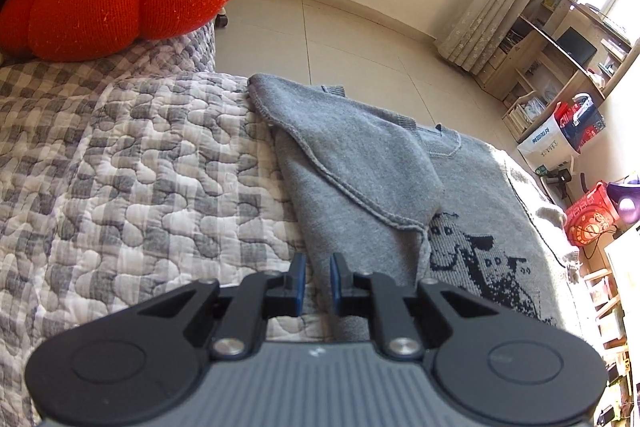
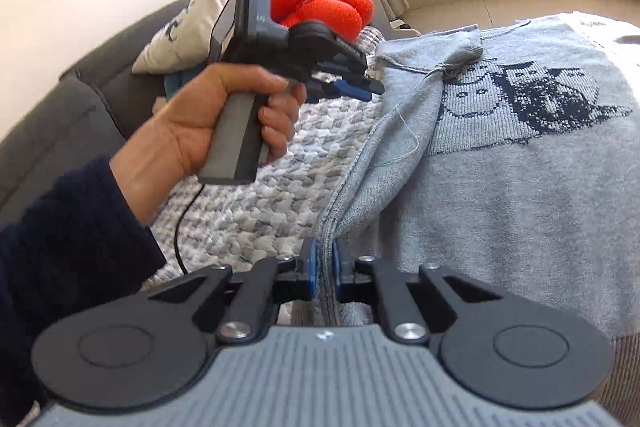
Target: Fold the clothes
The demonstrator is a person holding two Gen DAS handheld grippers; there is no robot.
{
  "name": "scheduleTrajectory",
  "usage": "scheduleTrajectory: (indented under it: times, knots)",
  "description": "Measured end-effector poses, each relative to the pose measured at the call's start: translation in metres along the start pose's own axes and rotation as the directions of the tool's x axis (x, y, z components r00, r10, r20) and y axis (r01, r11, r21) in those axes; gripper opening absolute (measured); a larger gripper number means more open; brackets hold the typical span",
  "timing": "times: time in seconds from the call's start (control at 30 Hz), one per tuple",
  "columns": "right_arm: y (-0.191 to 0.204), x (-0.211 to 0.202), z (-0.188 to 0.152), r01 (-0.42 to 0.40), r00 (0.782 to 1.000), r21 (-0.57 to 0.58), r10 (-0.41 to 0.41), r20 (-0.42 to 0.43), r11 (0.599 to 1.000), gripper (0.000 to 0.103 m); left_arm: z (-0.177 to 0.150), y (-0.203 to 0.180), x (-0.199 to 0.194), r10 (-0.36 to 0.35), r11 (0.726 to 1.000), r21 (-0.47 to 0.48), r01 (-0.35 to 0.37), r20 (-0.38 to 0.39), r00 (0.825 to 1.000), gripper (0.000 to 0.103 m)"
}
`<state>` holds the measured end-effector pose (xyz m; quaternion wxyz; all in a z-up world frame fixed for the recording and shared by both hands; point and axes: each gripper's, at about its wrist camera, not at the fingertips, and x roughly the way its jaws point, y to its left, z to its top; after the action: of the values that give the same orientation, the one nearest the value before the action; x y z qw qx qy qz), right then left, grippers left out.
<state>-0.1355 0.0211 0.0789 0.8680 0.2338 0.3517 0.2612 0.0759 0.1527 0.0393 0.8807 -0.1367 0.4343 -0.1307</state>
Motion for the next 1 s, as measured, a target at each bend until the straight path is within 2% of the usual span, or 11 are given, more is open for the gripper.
scheduleTrajectory:
  times: [0.03, 0.1, 0.23, 0.3, 0.5, 0.63, 0.73, 0.8, 0.93, 0.97, 1.0]
  knots:
    - [-0.012, -0.012, 0.003, -0.046, 0.999, 0.082, 0.044, 0.027, 0.996, 0.011, 0.0, 0.0, 0.001, 0.001, 1.0, -0.002, -0.001, -0.001, 1.0, 0.014]
    - [-0.038, -0.028, 0.009, -0.092, 0.995, 0.213, 0.081, 0.058, 0.973, 0.011, 0.0, 0.0, 0.004, 0.009, 1.0, -0.002, -0.009, -0.01, 1.0, 0.016]
    - [-0.071, -0.032, -0.005, -0.026, 1.0, 0.318, 0.029, -0.005, 0.948, 0.011, -0.001, -0.003, 0.01, 0.018, 1.0, 0.012, -0.018, -0.025, 1.0, 0.02]
    - [-0.078, -0.032, -0.014, 0.009, 0.999, 0.334, 0.005, -0.041, 0.942, 0.011, -0.001, -0.005, 0.011, 0.014, 1.0, 0.012, -0.014, -0.024, 1.0, 0.021]
    - [-0.09, -0.045, -0.014, -0.003, 1.0, 0.378, 0.013, -0.024, 0.926, 0.013, -0.004, -0.006, 0.014, 0.019, 1.0, 0.022, -0.019, -0.027, 0.999, 0.024]
    - [-0.092, -0.055, -0.01, -0.013, 1.0, 0.362, 0.02, -0.014, 0.932, 0.013, -0.003, -0.004, 0.015, -0.028, 0.999, -0.026, 0.028, -0.027, 0.999, 0.028]
    - [-0.099, -0.061, -0.007, 0.039, 0.999, 0.36, -0.042, 0.0, 0.932, 0.013, -0.004, -0.003, 0.016, -0.06, 0.997, -0.052, 0.058, -0.033, 0.998, 0.038]
    - [-0.101, -0.063, -0.007, 0.104, 0.994, 0.34, -0.106, -0.013, 0.935, 0.013, -0.006, -0.003, 0.02, -0.059, 0.997, -0.05, 0.057, -0.041, 0.997, 0.038]
    - [-0.1, -0.068, -0.006, 0.189, 0.981, 0.293, -0.194, -0.015, 0.937, 0.013, -0.008, -0.005, 0.023, -0.068, 0.995, -0.069, 0.065, -0.038, 0.997, 0.033]
    - [-0.099, -0.07, -0.005, 0.21, 0.976, 0.281, -0.216, -0.011, 0.936, 0.013, -0.008, -0.005, 0.024, -0.077, 0.994, -0.078, 0.074, -0.04, 0.996, 0.023]
    - [-0.098, -0.073, -0.004, 0.24, 0.969, 0.263, -0.247, -0.005, 0.935, 0.013, -0.008, -0.006, 0.026, -0.08, 0.994, -0.081, 0.076, -0.041, 0.996, 0.018]
